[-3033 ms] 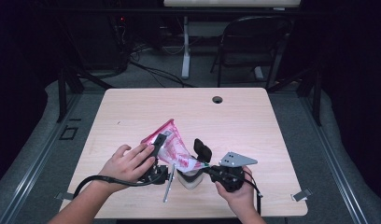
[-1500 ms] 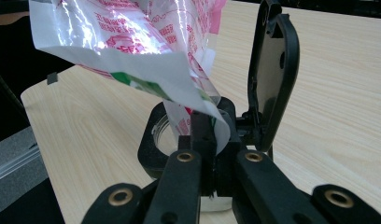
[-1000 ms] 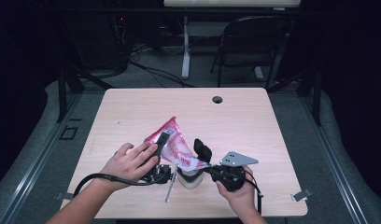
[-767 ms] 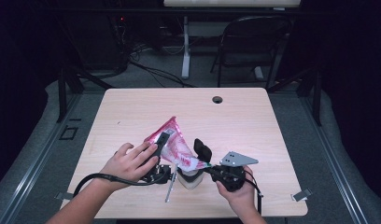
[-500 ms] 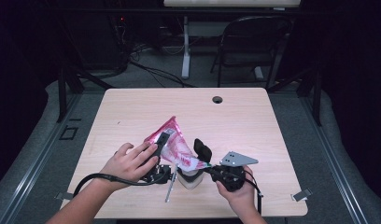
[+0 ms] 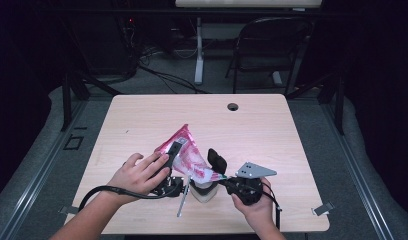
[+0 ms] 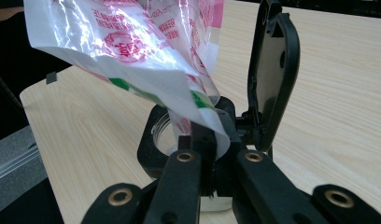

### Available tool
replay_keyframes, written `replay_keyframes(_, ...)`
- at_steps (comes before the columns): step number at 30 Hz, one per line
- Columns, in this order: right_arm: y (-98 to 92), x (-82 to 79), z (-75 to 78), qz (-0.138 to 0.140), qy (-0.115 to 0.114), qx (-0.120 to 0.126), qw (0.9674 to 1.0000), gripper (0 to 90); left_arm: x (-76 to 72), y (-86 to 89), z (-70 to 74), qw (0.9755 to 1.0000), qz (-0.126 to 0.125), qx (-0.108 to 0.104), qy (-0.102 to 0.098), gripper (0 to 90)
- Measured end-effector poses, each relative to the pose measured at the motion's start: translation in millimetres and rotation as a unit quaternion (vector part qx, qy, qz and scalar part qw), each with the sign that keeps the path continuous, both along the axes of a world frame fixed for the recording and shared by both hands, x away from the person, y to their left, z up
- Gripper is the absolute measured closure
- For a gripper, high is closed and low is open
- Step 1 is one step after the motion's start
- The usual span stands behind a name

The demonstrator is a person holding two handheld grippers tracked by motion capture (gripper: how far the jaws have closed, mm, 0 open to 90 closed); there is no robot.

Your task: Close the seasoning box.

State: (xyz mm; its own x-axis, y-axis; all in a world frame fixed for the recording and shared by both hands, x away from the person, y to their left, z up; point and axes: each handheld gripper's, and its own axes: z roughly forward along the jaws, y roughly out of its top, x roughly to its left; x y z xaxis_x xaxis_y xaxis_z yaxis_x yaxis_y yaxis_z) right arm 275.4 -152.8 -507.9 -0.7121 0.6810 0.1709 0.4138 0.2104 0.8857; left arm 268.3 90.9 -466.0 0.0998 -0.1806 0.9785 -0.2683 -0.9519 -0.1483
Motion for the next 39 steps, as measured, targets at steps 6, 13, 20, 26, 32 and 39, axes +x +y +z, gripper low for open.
replay_keyframes(6, 0.0, 0.2, 0.0, 0.001, 0.000, -0.001, 1.0000, 89.9, 0.0, -0.1, 0.4, 1.0000, 0.000, 0.001, 0.000, 65.6)
replay_keyframes(13, -0.1, 0.2, 0.0, 0.000, 0.000, 0.000, 1.0000, 89.9, -0.4, -0.6, 1.5, 1.0000, 0.001, 0.005, 0.000, 65.6)
replay_keyframes(20, -0.3, 0.6, -0.1, 0.001, 0.000, 0.000, 1.0000, 89.8, -0.3, -0.9, 2.0, 1.0000, -0.002, 0.003, -0.002, 65.6)
replay_keyframes(26, -0.2, 0.8, -0.3, 0.002, 0.001, -0.001, 1.0000, 89.8, -1.1, -1.6, 3.3, 1.0000, -0.003, 0.004, -0.005, 65.5)
replay_keyframes(32, -0.1, 0.9, -0.4, 0.002, 0.001, -0.001, 1.0000, 89.8, -1.2, -2.4, 4.2, 0.9999, -0.008, 0.009, -0.012, 65.5)
replay_keyframes(39, 0.2, 1.4, -1.2, 0.002, 0.003, -0.003, 1.0000, 89.8, -0.9, -2.6, 4.0, 0.9999, -0.008, 0.011, -0.010, 65.4)
